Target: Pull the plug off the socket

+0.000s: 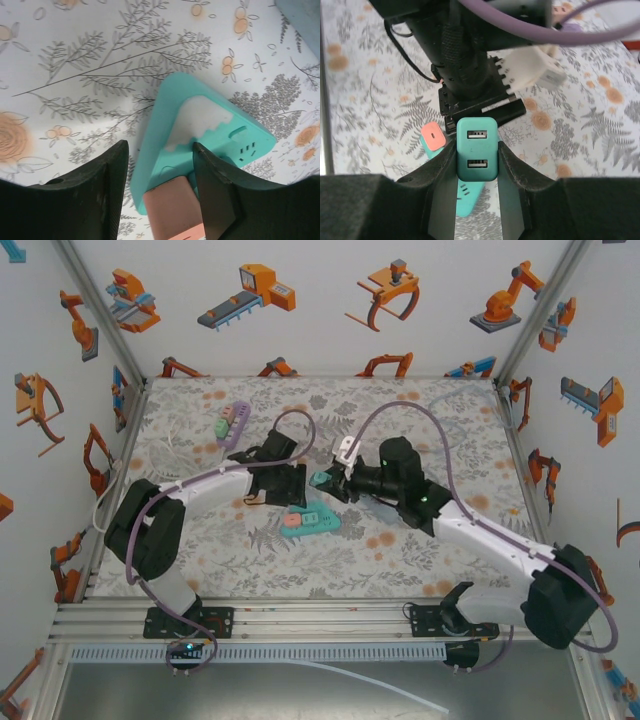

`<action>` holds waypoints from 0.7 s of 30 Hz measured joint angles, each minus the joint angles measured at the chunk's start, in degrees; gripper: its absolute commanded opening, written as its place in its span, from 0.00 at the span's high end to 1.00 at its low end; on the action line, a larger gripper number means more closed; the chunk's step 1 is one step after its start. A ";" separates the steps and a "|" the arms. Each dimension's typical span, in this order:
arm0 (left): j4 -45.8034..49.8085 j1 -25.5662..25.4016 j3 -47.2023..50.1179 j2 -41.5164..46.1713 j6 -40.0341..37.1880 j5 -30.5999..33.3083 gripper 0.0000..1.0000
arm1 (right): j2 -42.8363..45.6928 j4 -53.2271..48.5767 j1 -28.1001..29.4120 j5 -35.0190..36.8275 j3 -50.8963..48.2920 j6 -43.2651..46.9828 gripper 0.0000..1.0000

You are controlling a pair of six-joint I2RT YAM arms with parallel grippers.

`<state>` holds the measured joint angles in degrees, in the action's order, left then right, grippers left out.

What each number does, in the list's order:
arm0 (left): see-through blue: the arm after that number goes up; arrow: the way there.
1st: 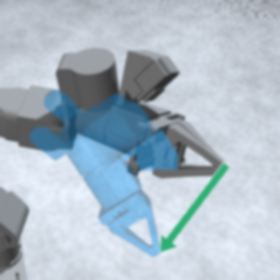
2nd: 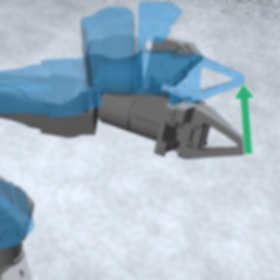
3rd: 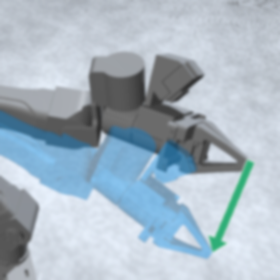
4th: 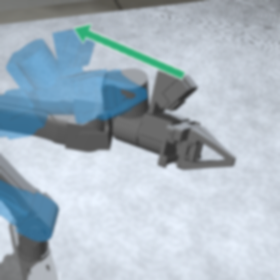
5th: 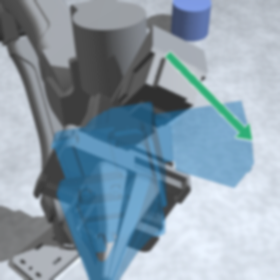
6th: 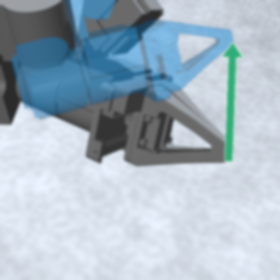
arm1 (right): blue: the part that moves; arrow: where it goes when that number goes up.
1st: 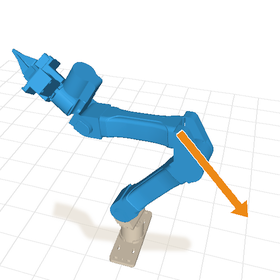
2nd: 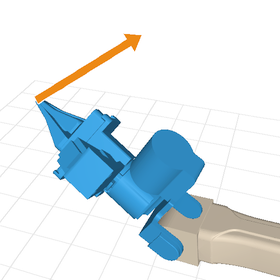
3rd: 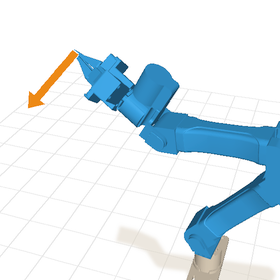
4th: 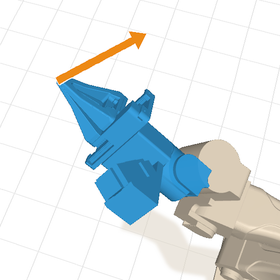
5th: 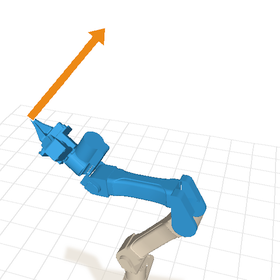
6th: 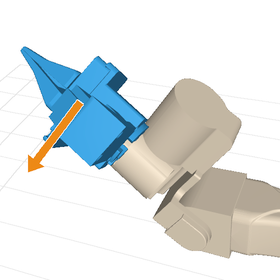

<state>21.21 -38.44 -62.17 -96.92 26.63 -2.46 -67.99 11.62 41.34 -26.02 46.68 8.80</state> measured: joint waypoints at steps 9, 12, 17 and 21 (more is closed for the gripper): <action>5.81 2.10 -2.89 4.87 -3.52 2.34 0.42 | 16.04 -0.09 0.00 15.80 -9.64 -32.54 1.00; 6.71 1.57 -3.37 10.86 -5.66 -0.39 0.42 | 20.37 -2.82 0.00 19.65 -13.20 -42.45 1.00; 7.04 -2.73 -3.28 22.80 -11.26 -7.85 0.37 | 24.65 -7.72 0.00 22.64 -18.38 -54.53 1.00; 7.08 -6.67 -1.66 29.73 -15.26 -15.02 0.33 | 24.30 -6.71 0.00 21.99 -24.26 -60.74 1.00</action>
<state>28.29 -45.10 -63.83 -67.20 11.38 -17.47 -43.68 4.91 41.34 -4.03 22.41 -51.94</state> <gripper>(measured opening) 0.650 0.331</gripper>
